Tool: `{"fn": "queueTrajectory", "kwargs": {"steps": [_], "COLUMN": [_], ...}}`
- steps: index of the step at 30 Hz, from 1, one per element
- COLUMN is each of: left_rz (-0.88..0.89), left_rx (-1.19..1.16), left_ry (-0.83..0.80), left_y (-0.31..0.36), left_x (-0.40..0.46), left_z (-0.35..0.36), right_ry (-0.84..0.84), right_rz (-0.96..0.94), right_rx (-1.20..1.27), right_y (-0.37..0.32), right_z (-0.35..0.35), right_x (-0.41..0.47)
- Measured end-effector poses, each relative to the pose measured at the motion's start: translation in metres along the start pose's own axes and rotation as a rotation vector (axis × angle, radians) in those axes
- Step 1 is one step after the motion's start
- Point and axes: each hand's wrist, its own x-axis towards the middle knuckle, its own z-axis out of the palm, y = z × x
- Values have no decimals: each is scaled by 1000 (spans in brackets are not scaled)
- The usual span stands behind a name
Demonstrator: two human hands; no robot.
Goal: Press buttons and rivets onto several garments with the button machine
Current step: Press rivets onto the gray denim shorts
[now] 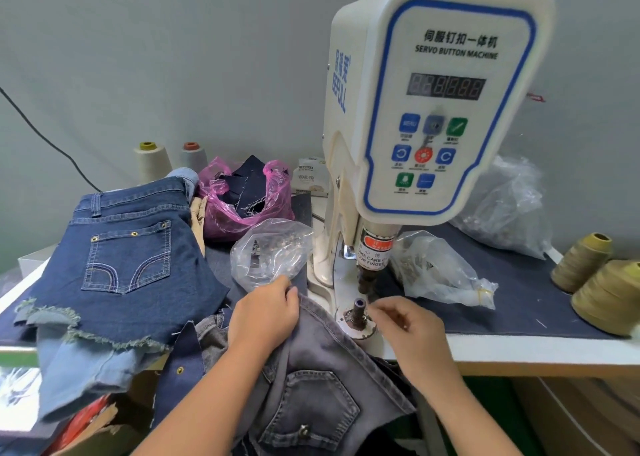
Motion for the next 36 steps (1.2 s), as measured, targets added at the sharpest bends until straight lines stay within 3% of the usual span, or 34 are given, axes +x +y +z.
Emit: {"fn": "queueTrajectory", "kwargs": {"steps": [6, 19, 26, 31, 36], "left_rz": [-4, -9, -12, -15, -39], "left_rx": [16, 18, 12, 11, -54], "left_ry": [8, 10, 12, 0, -35], "left_y": [1, 0, 1, 0, 4], "left_x": [0, 0, -1, -1, -6], "left_z": [0, 1, 1, 1, -2], "right_ry": [-108, -107, -94, 37, -262], "right_rz": [-65, -154, -164, -167, -336], "right_rx": [-163, -298, -259, -103, -75], "right_y": [4, 7, 9, 0, -37], "right_z": [-10, -3, -3, 0, 49], "right_x": [28, 35, 27, -2, -17]}}
